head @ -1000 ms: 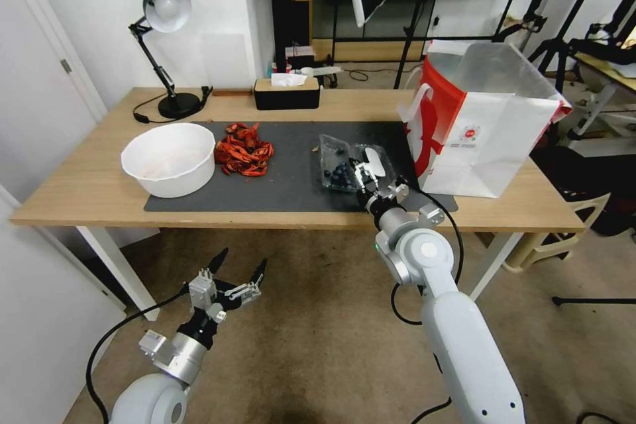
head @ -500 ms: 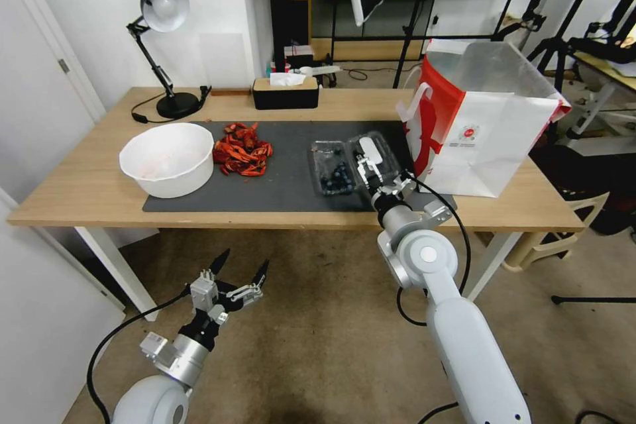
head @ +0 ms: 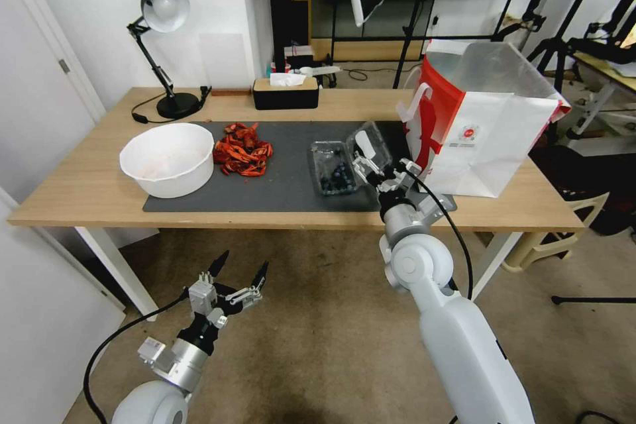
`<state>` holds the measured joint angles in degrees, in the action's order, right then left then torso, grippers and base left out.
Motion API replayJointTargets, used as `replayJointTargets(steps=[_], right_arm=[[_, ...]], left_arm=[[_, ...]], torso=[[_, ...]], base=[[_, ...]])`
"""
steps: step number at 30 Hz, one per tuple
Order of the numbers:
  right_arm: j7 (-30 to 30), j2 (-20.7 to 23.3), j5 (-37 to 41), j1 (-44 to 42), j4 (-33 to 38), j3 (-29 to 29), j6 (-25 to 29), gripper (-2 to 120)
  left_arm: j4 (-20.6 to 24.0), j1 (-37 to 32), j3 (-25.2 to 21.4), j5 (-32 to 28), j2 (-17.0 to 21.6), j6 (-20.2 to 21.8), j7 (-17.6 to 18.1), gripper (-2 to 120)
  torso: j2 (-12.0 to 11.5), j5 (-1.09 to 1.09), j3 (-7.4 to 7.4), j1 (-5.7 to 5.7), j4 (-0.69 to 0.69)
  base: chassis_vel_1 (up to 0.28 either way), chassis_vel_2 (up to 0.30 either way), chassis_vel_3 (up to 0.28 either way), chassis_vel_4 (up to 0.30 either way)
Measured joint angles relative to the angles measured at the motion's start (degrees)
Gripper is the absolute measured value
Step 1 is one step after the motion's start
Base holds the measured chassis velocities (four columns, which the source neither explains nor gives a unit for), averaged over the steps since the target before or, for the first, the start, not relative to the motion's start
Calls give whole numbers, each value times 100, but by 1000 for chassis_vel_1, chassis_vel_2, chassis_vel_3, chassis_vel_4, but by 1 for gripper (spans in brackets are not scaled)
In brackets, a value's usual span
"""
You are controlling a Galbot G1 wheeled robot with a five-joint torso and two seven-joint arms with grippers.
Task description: Close the takeout container lid, then place the container into the takeout bag.
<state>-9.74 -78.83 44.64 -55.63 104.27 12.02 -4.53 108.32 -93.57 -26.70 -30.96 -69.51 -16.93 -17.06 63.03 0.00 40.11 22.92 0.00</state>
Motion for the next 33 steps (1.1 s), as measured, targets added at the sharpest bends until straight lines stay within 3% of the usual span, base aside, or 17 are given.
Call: replayJointTargets(steps=[4, 5, 7, 10, 15, 19, 25, 27, 28, 30, 33], right_arm=[[441, 62, 421, 152, -101, -101, -513, 100], [411, 63, 754, 265, -159, -156, -875, 100], [187, 34, 1147, 414, -228, -204, -1405, 100], [-211, -35, 1791, 562, -287, -235, -1741, 100], [-821, -142, 2803, 640, -286, -65, -1905, 100], [-1191, -128, 3122, 647, -286, 46, -2074, 100], [-1293, -70, 3273, 596, -227, 138, -2215, 100], [-1334, -61, 3310, 575, -194, 167, -2243, 100], [-1334, -61, 3310, 575, -194, 167, -2243, 100], [-1372, -59, 3351, 556, -177, 187, -2262, 100], [-1375, -53, 3368, 551, -172, 202, -2266, 100]], left_arm=[[-11, 5, -2, 28, -29, -10, 0, 100], [-11, 15, 4, 43, -45, -10, 2, 100], [-8, 23, 24, 75, -67, -8, 5, 100], [4, 31, 57, 104, -95, 6, 14, 100], [47, 85, 91, 117, -109, 34, 74, 100], [161, 161, 144, -1, -56, 135, 186, 100], [632, 492, 296, -954, 154, 611, 773, 100], [924, 789, 393, -1775, 305, 1019, 1224, 100], [924, 789, 393, -1775, 305, 1019, 1224, 100], [1102, 1240, 548, -2525, 490, 1346, 1702, 100], [1112, 1612, 690, -3011, 637, 1559, 1950, 100]], torso=[[0, 0, 0, 0, 0], [0, 0, 0, 0, 0], [0, 0, 0, 0, 1], [0, 0, 0, 0, 1], [0, -1, 0, 0, 0], [0, 0, 0, 0, -1], [0, 0, 0, 0, 0], [0, 0, 0, 0, 0], [0, 0, 0, 0, 0], [0, 1, 0, 0, 0], [0, -1, 0, 0, -1]], base=[[0, 0, 0, 0], [0, 0, 0, 0], [0, 0, 0, 0], [0, 0, 0, 0], [0, 0, 0, 0], [0, 0, 0, 0], [0, 0, 0, 0], [0, 0, 0, 0], [0, 0, 0, 0], [0, 0, 0, 0], [0, 0, 0, 0]])
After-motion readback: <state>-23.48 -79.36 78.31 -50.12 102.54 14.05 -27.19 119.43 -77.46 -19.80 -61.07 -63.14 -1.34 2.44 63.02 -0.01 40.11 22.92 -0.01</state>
